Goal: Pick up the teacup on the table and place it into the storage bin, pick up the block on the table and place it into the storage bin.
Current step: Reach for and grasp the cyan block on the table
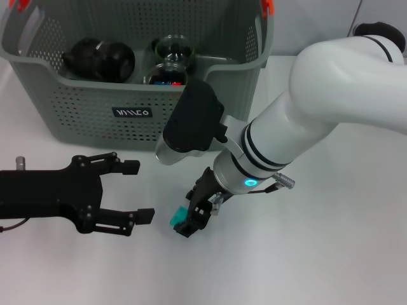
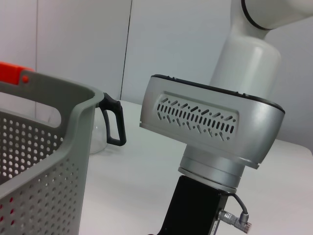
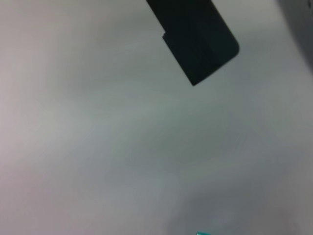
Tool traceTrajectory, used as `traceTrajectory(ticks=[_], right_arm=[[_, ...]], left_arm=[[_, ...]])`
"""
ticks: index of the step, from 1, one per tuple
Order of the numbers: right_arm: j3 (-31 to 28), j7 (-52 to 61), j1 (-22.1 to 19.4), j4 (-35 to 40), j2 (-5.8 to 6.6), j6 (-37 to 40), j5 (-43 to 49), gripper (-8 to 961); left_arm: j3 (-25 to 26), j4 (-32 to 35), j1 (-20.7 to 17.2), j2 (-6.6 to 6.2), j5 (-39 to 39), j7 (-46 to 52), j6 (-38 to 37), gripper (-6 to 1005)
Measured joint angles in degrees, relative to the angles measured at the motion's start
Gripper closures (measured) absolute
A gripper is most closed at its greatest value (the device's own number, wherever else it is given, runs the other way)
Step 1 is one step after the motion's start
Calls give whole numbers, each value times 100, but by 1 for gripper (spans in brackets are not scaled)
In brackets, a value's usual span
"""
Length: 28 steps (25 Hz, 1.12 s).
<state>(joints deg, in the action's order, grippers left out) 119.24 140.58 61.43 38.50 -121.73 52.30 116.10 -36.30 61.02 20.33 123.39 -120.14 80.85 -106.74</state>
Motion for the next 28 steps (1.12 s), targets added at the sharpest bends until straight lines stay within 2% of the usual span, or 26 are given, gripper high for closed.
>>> traceTrajectory(ticks=[4,28], right_arm=[[0,1,0,0,0,16,0,276],[2,-94,-35,17,0,62,0,307]], left_arm=[[0,-3,9,-3,0,-7,0,62],[-10,-62,68,-19,0,-16,131,65]])
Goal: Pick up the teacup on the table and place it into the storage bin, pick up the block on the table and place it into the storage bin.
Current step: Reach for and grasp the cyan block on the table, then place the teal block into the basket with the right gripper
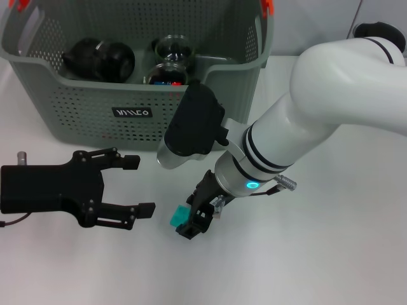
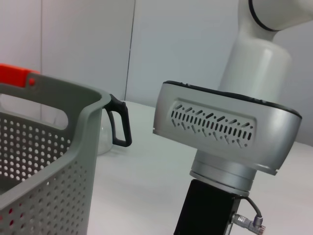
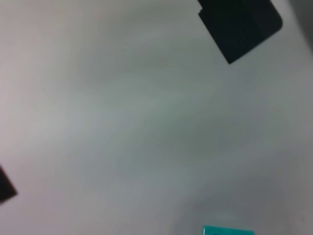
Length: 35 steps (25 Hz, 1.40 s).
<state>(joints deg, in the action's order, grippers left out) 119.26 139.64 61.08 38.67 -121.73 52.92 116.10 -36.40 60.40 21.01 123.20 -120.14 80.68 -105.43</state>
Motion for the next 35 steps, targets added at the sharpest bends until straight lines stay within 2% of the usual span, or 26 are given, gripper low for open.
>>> traceTrajectory(ticks=[6,19,23,26,31,35], right_arm=[[0,-16,0,-14,0,18,0,310],[-9,15,8,3,2,166,0,472],[-30,22,-31,142,29,226,0,530],[-99,23,-134,299,77,300,8,530],[-684,-145,-431,600,152,713,181,529],[-1721,-368,-913,1210,163,1365,751,529]], left_arm=[[-3,-149,56,-43,0,0,24,65],[10,-170,70,-59,0,0,23,66],[10,-169,70,-60,0,0,22,66],[26,-156,70,-71,0,0,-1,66],[237,-123,38,-90,-72,0,-152,66],[389,-118,14,-101,-134,-9,-217,66]])
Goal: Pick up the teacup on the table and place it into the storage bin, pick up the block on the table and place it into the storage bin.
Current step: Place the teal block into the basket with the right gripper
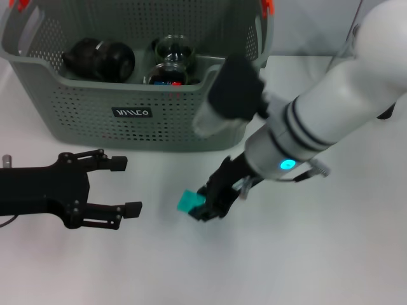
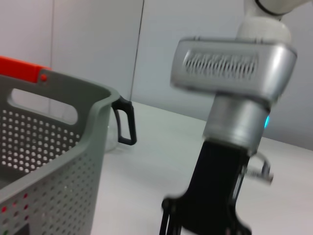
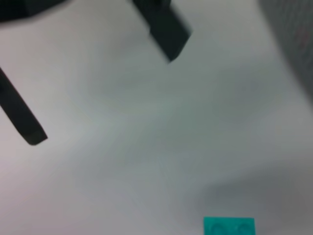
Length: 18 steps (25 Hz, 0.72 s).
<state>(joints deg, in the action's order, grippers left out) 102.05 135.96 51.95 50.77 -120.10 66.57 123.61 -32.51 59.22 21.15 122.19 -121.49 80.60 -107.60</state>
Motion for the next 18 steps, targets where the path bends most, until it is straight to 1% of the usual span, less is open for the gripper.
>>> traceTrajectory(ticks=[3,5,7,10,13,16,18], right_arm=[[-815,-159,-359,794,0,671,233,529],[-1327,-259,-501,1321,2,1090,264,529],[-1842,-333,-529,1814,3,1478,249,530],[-2454,-377,-367,2345,4,1759,228,530],[-3074,-488,-57,2482,4,1785,238,530],[-3525,-677,298,2166,10,1504,302,529],[-3657,-733,514,1802,34,1111,395,529]], left_arm=[[141,2,-19,-2,-2,-30,-4,66],[225,3,-21,-3,1,-38,-8,66],[290,2,-22,-7,19,-39,-8,66],[349,-8,-14,-17,35,-39,-7,66],[362,-20,-1,-21,41,-39,8,66],[365,-34,22,-20,43,-42,13,66],[364,-37,40,-12,45,-43,4,66]])
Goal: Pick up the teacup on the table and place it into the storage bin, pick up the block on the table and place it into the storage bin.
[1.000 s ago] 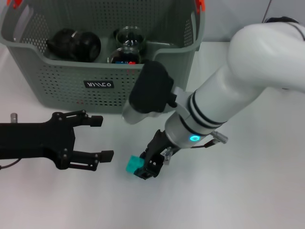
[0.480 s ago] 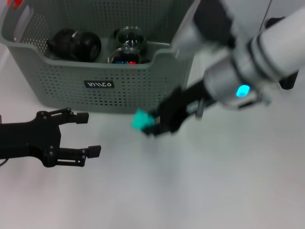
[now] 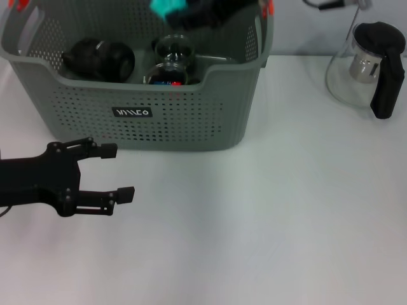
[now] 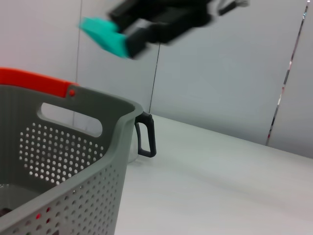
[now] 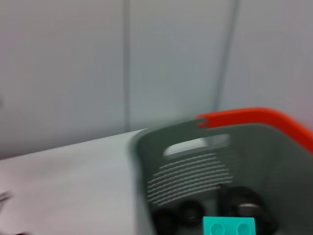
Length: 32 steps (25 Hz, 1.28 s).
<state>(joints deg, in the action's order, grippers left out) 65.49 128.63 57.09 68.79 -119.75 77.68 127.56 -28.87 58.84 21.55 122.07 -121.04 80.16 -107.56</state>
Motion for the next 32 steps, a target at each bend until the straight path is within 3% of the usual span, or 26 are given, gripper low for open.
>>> traceTrajectory(ticks=[6,10,18,24,28,32], right_arm=[[-14,-134,433,-1091,78,-921,224,527],[27,-214,484,-1360,90,-1300,278,516],[9,-486,177,-1218,8,-1480,185,216],[-18,-1447,-924,-532,-22,-803,-1238,47],[-110,-2263,-1820,-224,-11,-163,-2141,21],[-329,-3422,-2670,-372,-21,558,-2784,19]], left_arm=[[4,-32,106,5,2,-1,-8,66],[4,-36,164,-4,9,18,-9,66],[4,-143,235,-8,255,-9,-2,66],[8,-264,179,14,729,-207,-110,66],[21,-275,99,24,870,-217,-172,66],[21,-351,59,45,892,-221,-205,66]])
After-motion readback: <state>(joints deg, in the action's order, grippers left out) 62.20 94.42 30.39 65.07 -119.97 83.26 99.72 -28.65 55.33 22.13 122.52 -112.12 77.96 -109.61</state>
